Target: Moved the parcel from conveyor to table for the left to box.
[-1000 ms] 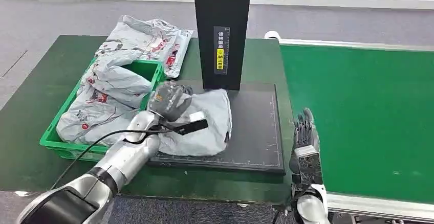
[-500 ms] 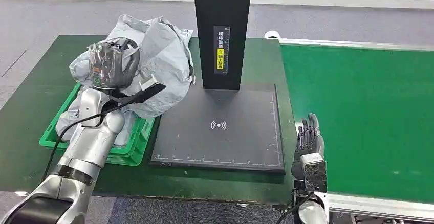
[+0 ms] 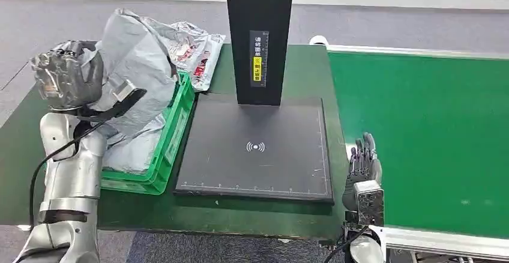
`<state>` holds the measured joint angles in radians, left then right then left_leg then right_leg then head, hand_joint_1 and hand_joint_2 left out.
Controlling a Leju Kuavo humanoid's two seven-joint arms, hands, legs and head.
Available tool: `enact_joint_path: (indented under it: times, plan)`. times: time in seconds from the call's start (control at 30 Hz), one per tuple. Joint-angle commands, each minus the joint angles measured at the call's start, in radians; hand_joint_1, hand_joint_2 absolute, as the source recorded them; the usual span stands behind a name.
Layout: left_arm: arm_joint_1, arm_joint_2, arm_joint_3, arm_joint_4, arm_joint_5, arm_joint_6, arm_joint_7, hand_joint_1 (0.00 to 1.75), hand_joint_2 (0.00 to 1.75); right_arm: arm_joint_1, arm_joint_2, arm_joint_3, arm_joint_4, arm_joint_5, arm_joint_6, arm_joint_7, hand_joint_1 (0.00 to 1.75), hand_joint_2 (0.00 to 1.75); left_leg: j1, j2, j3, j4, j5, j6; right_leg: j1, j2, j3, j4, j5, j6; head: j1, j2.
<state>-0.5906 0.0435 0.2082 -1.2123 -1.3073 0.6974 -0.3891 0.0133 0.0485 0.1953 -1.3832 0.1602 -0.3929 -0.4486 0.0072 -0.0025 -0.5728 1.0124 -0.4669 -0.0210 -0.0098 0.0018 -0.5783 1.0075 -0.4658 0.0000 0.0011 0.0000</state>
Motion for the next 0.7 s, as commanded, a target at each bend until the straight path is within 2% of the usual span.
enact_joint_path:
  times: [0.03, 0.13, 0.2, 0.27, 0.3, 0.37, 0.4, 0.43, 0.47, 0.7]
  plan:
    - [-0.083, 0.067, -0.028, 0.350, -0.177, 0.001, 0.322, 1.75, 1.75, -0.028, 0.034, -0.036, 0.041, 0.023, -0.002, 0.020, 0.00, 0.00, 0.000, 0.001, 0.002, -0.002, 0.001, 0.001, 0.000, 0.001, 0.001, -0.002, 0.001, 0.000, 0.000, 0.000]
    - [-0.083, 0.067, -0.028, 0.350, -0.177, 0.001, 0.322, 1.75, 1.75, -0.028, 0.034, -0.036, 0.041, 0.023, -0.002, 0.020, 0.00, 0.00, 0.000, -0.001, 0.001, -0.001, 0.001, 0.000, -0.001, -0.002, 0.001, -0.001, 0.001, 0.000, 0.000, 0.000]
    - [-0.129, 0.098, -0.116, 0.502, -0.194, -0.016, 0.398, 1.75, 1.75, -0.039, 0.022, -0.032, 0.046, 0.024, 0.005, 0.023, 0.00, 0.00, 0.001, -0.001, 0.000, -0.001, 0.002, 0.000, 0.000, -0.002, 0.000, -0.002, 0.002, -0.001, 0.000, 0.000]
    - [-0.148, 0.125, -0.183, 0.599, -0.215, -0.096, 0.444, 1.75, 1.75, -0.056, 0.011, -0.026, 0.057, 0.022, 0.016, 0.030, 0.00, 0.00, 0.001, -0.003, 0.000, -0.001, 0.002, 0.000, 0.000, -0.003, 0.001, -0.001, 0.001, -0.001, 0.000, 0.000]
    - [-0.162, 0.129, -0.221, 0.655, -0.209, -0.145, 0.404, 0.00, 1.75, -0.064, 0.006, -0.025, 0.062, 0.021, 0.024, 0.035, 0.00, 0.00, 0.000, -0.002, 0.000, -0.001, 0.002, 0.000, -0.001, -0.003, 0.000, 0.000, 0.001, -0.001, 0.000, 0.000]
    - [-0.184, 0.093, -0.168, 0.720, -0.036, -0.241, 0.273, 0.00, 1.75, -0.064, -0.001, -0.030, 0.063, 0.019, 0.031, 0.038, 0.00, 0.00, 0.000, -0.002, 0.001, -0.001, 0.002, 0.000, -0.001, -0.002, 0.001, -0.001, 0.002, -0.001, 0.000, 0.000]
    - [-0.188, 0.096, -0.180, 0.752, 0.025, -0.310, 0.201, 0.00, 1.75, -0.068, -0.006, -0.029, 0.066, 0.015, 0.049, 0.040, 0.00, 0.00, 0.000, -0.002, 0.001, -0.002, 0.003, 0.000, 0.000, -0.002, 0.001, -0.002, 0.003, -0.001, 0.000, 0.000]
    - [-0.187, 0.101, -0.200, 0.767, 0.033, -0.341, 0.180, 0.00, 1.75, -0.070, -0.005, -0.029, 0.069, 0.015, 0.058, 0.041, 0.00, 0.00, 0.000, -0.001, 0.001, -0.001, 0.002, 0.000, -0.001, -0.001, 0.001, -0.001, 0.002, -0.001, 0.000, 0.000]
    - [-0.185, 0.112, -0.226, 0.785, 0.039, -0.377, 0.164, 0.00, 1.75, -0.077, -0.004, -0.026, 0.076, 0.020, 0.069, 0.042, 0.00, 0.00, 0.000, -0.002, 0.001, -0.002, 0.003, 0.000, -0.001, -0.002, 0.001, -0.003, 0.003, -0.002, 0.000, 0.000]
    - [-0.180, 0.119, -0.237, 0.793, 0.043, -0.375, 0.158, 0.00, 1.75, -0.082, 0.001, -0.024, 0.080, 0.022, 0.072, 0.042, 0.00, 0.00, 0.000, 0.001, 0.001, -0.002, 0.002, 0.000, 0.000, 0.001, 0.000, -0.002, 0.003, -0.002, 0.000, 0.000]
